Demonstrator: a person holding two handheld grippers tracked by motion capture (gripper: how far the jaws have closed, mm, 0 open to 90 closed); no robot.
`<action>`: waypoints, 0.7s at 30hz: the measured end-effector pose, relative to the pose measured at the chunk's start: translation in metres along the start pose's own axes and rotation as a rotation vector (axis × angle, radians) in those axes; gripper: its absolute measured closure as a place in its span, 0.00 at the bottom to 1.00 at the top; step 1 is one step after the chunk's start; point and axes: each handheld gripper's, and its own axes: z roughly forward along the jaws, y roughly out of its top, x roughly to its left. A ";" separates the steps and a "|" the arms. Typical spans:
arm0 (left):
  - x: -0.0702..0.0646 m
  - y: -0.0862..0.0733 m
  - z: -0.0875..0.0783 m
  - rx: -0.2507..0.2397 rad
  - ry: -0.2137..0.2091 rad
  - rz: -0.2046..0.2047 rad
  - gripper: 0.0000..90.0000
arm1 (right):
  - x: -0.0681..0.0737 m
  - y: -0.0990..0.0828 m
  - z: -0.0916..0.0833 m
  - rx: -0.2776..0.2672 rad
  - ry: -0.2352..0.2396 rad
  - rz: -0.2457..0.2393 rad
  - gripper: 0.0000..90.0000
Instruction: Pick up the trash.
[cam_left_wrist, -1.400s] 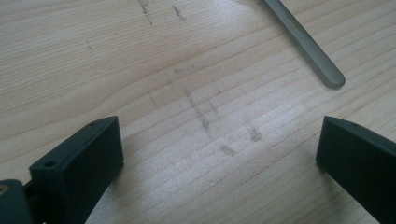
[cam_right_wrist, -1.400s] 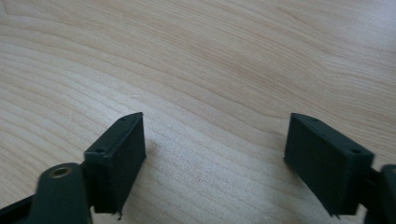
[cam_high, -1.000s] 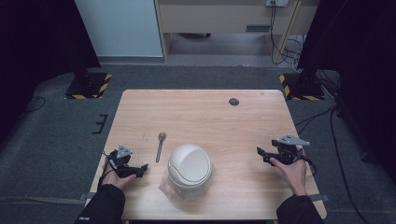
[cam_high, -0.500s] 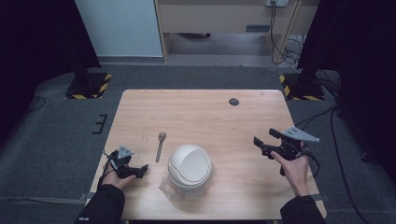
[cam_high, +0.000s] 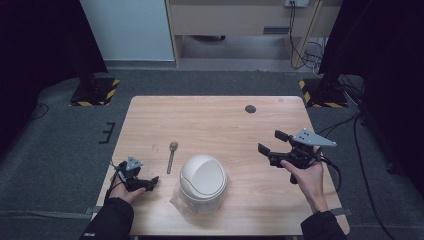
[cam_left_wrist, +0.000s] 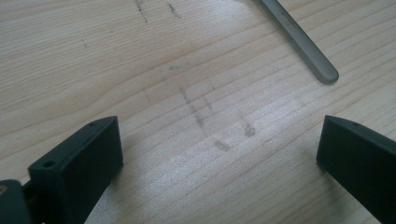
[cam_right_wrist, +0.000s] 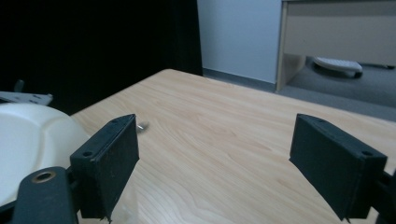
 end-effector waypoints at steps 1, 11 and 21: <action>0.000 0.000 0.000 0.000 0.000 0.000 0.00 | 0.005 0.005 0.000 -0.012 0.015 -0.007 0.17; 0.000 0.000 0.000 0.001 0.002 -0.001 0.00 | 0.044 0.029 0.010 -0.045 0.093 -0.040 0.16; -0.001 0.000 0.000 0.001 0.002 -0.002 0.00 | 0.070 0.034 0.027 -0.015 0.150 -0.060 0.16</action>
